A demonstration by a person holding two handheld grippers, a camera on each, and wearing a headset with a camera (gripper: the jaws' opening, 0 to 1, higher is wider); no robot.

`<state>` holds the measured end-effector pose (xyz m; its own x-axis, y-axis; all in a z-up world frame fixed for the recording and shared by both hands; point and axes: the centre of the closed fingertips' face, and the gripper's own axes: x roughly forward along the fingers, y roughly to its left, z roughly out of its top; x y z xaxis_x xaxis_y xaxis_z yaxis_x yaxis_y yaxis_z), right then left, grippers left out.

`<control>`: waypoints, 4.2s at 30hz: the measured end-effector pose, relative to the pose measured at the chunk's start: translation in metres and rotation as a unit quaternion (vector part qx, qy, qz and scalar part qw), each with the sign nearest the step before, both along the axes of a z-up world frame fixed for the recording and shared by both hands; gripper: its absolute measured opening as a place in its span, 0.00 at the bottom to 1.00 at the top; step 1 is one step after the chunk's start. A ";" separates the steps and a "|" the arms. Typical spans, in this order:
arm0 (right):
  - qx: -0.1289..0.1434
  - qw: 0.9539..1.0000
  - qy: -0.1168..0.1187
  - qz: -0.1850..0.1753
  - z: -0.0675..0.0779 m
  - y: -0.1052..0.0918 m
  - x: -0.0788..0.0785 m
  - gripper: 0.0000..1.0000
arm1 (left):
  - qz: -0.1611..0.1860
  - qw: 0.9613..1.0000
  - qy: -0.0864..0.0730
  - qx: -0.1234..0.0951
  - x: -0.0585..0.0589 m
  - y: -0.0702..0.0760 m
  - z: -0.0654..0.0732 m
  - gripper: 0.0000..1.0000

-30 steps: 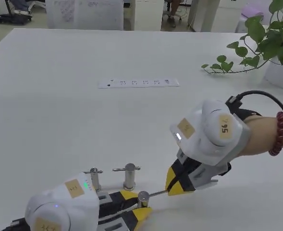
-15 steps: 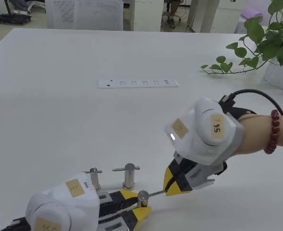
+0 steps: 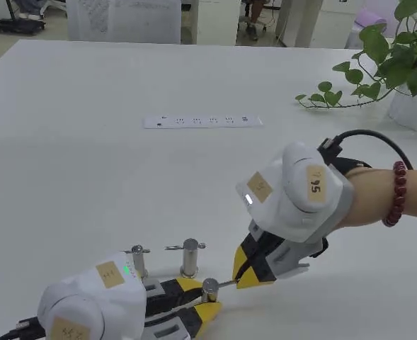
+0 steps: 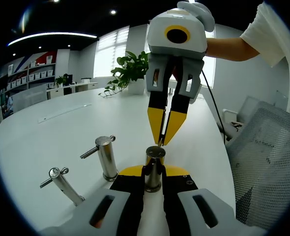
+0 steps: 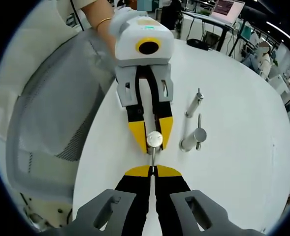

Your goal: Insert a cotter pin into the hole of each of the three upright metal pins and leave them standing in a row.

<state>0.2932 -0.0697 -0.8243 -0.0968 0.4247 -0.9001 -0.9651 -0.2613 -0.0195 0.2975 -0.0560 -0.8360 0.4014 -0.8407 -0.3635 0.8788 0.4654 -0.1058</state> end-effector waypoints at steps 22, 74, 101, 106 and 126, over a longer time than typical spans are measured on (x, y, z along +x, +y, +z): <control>0.019 1.000 0.011 -0.008 0.002 0.015 -0.004 0.03 | -0.004 1.000 -0.007 -0.006 0.000 0.000 0.000 0.11; 0.027 0.998 0.029 -0.040 0.003 0.012 -0.003 0.05 | -0.008 1.000 -0.012 -0.003 0.000 -0.001 0.000 0.11; 0.083 0.990 0.049 -0.106 0.012 0.023 -0.001 0.22 | 0.005 1.000 0.011 -0.017 0.000 0.009 0.009 0.27; 0.103 0.986 0.055 -0.117 0.014 0.028 -0.003 0.25 | 0.007 1.000 0.013 -0.017 -0.001 0.017 0.013 0.31; 0.139 0.976 0.056 -0.155 0.013 0.033 -0.005 0.28 | 0.034 0.999 0.009 -0.036 -0.015 0.046 0.040 0.45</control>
